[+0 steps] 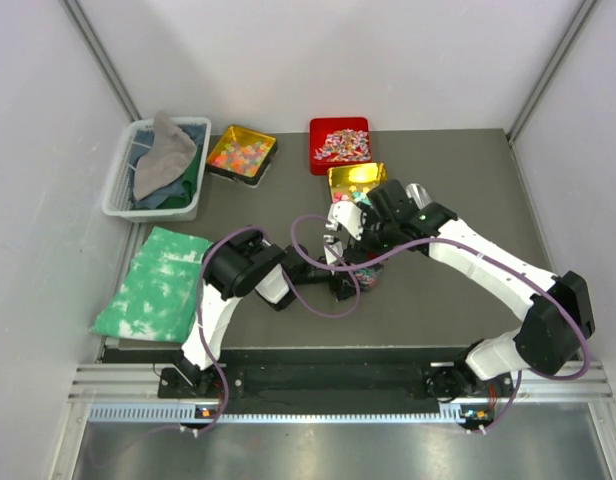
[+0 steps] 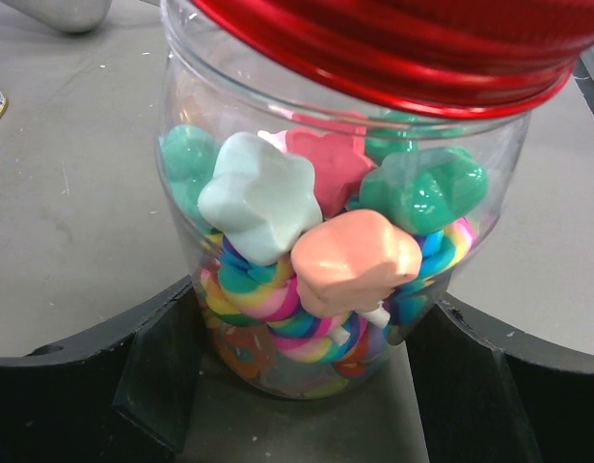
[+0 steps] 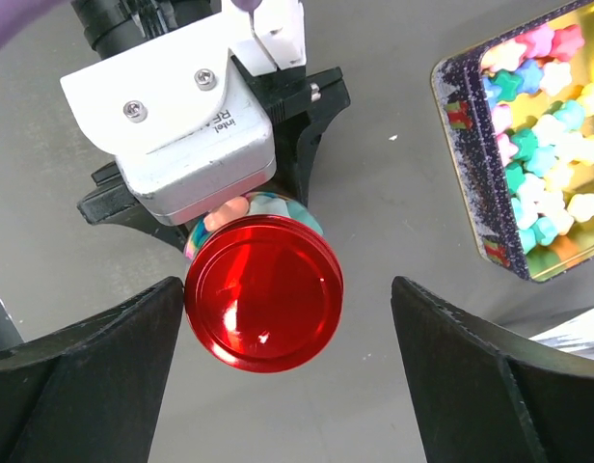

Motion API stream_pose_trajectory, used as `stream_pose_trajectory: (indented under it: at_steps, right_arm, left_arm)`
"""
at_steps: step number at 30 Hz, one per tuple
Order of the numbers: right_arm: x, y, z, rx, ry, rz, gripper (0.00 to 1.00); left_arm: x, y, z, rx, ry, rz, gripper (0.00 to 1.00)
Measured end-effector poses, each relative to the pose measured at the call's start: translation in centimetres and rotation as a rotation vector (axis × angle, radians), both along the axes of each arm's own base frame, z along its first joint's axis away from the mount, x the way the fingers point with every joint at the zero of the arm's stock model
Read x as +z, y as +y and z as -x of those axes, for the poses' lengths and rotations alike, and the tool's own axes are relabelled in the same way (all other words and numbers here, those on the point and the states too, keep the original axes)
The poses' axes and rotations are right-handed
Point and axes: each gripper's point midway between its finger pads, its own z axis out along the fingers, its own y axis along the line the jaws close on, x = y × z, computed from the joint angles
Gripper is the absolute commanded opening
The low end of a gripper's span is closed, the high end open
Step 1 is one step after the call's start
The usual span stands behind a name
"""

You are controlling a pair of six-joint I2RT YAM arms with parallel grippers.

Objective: Pack the candies
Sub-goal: Close the bottle lid on the packing bottle.

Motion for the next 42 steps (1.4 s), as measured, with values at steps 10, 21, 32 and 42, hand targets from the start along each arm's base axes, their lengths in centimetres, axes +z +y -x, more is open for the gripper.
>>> stream_pose_trajectory:
  at_steps: [10,21,32,42]
  right_arm:
    - [-0.8,-0.3,0.4,0.01,0.013,0.016,0.7]
    - [-0.9,-0.3,0.5,0.015,0.013,0.019,0.56]
    - [-0.7,-0.4,0.4,-0.035,0.091,-0.072,0.59]
    - [-1.3,-0.5,0.5,-0.063,0.144,-0.131,0.61]
  left_arm:
    - [0.0,0.0,0.0,0.002,0.0,0.0,0.54]
    - [0.0,0.0,-0.1,0.01,0.003,0.0,0.54]
    - [0.0,0.0,-0.2,0.009,-0.001,0.0,0.54]
    - [0.0,0.0,-0.2,0.009,-0.006,-0.001,0.54]
